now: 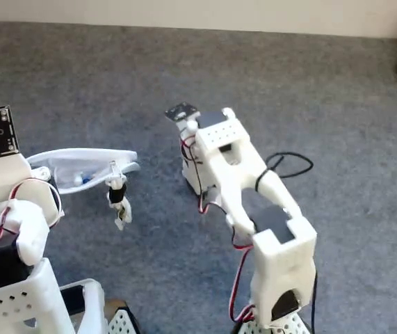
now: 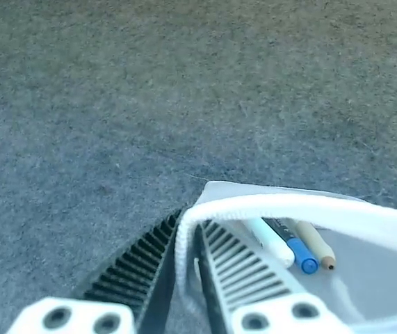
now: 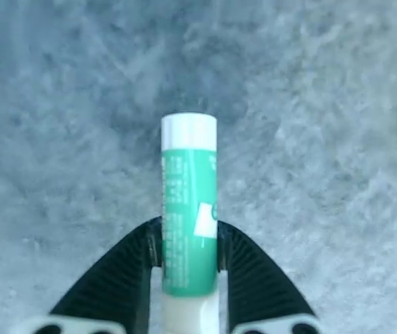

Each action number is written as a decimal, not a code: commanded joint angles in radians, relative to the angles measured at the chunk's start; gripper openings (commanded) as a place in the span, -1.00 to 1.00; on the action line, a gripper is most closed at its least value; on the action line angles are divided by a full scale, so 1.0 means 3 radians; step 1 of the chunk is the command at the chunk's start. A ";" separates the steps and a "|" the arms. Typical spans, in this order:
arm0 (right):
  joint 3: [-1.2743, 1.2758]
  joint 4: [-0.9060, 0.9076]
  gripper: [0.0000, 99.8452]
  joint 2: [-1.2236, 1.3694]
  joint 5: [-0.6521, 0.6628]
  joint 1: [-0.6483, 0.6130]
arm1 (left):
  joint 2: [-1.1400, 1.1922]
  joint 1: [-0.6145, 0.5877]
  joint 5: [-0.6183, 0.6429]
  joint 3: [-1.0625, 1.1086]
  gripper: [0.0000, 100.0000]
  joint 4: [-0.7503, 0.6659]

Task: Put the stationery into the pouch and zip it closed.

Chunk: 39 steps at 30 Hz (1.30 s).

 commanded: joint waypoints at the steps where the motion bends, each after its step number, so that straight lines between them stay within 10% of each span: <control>1: -0.0570 0.0141 -0.96 0.0130 -0.0327 0.0028 | 0.0079 -0.0038 0.0036 0.0064 -0.97 -0.0046; 24: -0.0867 -0.0049 -0.64 0.0478 -0.0435 -0.0095 | 0.0079 -0.0038 0.0031 0.0141 -0.97 -0.0041; 39: -0.0780 -0.0478 -0.84 0.0811 -0.0414 -0.0100 | 0.0079 -0.0038 0.0031 0.0141 -0.97 -0.0036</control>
